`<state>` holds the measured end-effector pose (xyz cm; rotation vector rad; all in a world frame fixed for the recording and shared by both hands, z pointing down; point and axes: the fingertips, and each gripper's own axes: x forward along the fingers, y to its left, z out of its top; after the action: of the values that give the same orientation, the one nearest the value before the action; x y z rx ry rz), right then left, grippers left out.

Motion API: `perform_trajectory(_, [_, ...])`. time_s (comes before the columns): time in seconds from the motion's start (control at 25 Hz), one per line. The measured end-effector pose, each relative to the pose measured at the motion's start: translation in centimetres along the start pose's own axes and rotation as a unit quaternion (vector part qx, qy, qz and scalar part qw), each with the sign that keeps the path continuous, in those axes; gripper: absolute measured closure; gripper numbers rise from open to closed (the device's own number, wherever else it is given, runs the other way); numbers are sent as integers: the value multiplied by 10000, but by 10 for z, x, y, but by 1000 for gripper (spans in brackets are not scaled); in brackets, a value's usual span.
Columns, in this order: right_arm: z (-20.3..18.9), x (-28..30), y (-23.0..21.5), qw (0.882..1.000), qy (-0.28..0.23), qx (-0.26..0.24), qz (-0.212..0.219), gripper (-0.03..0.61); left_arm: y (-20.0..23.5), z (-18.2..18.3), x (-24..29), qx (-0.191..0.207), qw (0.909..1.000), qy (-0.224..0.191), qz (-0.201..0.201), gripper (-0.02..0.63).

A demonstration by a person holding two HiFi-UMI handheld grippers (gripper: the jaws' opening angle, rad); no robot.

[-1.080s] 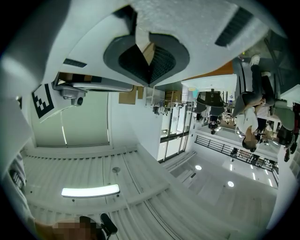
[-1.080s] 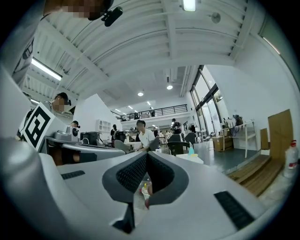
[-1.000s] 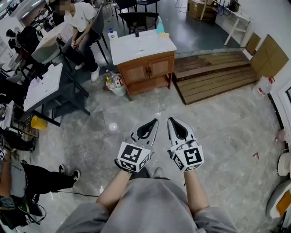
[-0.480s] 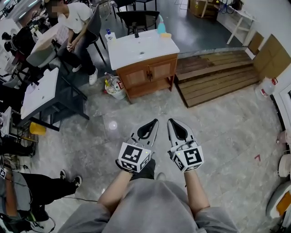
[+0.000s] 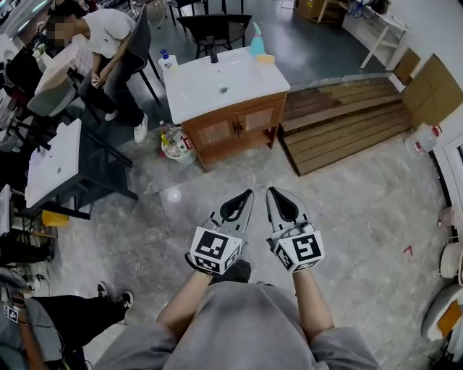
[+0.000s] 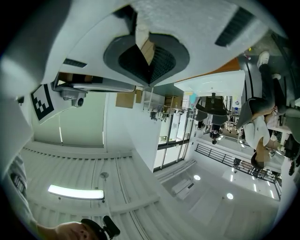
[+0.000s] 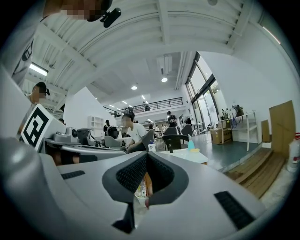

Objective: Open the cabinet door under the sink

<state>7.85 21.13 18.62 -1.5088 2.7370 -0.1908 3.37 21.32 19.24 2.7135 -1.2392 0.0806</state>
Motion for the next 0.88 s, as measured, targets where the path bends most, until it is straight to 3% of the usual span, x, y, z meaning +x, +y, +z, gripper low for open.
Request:
perform_trajectory(0.4, [-3,65,-7,9997,146,-30,-192,569,62,7,28,-78,9999,3,-134,606])
perform_trajectory(0.88, [-12,102,-40,9992,274,52,-282,569,90,-1,64,-214,9995,117,-181,606])
